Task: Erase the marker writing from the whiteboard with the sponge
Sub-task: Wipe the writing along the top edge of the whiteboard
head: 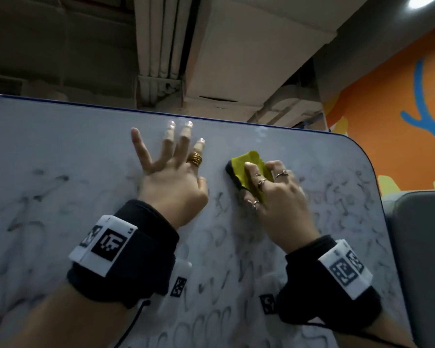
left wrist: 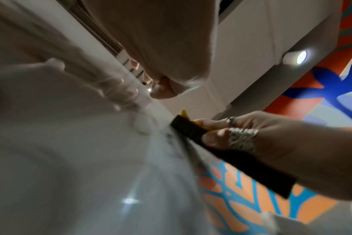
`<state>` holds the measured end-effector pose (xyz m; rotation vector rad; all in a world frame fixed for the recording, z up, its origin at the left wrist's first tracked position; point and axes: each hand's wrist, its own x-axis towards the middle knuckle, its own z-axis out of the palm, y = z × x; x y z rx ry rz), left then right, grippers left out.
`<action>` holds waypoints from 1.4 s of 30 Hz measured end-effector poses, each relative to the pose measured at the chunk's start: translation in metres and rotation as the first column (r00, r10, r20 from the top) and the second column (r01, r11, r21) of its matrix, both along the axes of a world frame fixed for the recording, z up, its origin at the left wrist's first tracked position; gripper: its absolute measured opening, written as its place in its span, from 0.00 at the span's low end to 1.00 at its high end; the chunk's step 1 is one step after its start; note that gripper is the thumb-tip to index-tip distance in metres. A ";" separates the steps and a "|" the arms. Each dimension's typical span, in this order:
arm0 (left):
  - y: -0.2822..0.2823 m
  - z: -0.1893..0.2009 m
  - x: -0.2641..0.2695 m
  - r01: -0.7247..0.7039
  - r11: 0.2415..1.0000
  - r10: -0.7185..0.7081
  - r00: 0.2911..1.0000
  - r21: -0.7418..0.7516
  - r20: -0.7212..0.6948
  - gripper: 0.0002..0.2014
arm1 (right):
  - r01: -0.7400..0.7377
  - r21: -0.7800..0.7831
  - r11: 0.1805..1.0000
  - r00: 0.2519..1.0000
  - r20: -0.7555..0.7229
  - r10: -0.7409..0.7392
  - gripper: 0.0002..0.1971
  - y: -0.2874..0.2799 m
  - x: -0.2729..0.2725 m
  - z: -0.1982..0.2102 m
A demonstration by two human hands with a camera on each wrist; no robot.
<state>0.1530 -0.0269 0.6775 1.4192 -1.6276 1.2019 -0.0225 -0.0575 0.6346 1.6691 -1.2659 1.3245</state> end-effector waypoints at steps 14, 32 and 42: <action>-0.001 -0.018 -0.058 0.008 0.995 -0.010 1.000 0.104 0.025 0.30 | 0.033 0.039 0.999 0.999 0.008 -0.033 0.28 -0.004 -0.033 -0.002; -0.017 -0.028 -0.058 -0.023 0.988 0.020 1.000 0.154 0.020 0.34 | -0.012 0.047 0.999 0.976 0.219 0.001 0.27 -0.022 -0.092 -0.032; -0.014 0.010 -0.104 0.062 0.993 -0.059 0.998 0.103 -0.023 0.32 | -0.015 -0.010 1.000 0.998 0.054 0.016 0.32 -0.030 -0.075 -0.027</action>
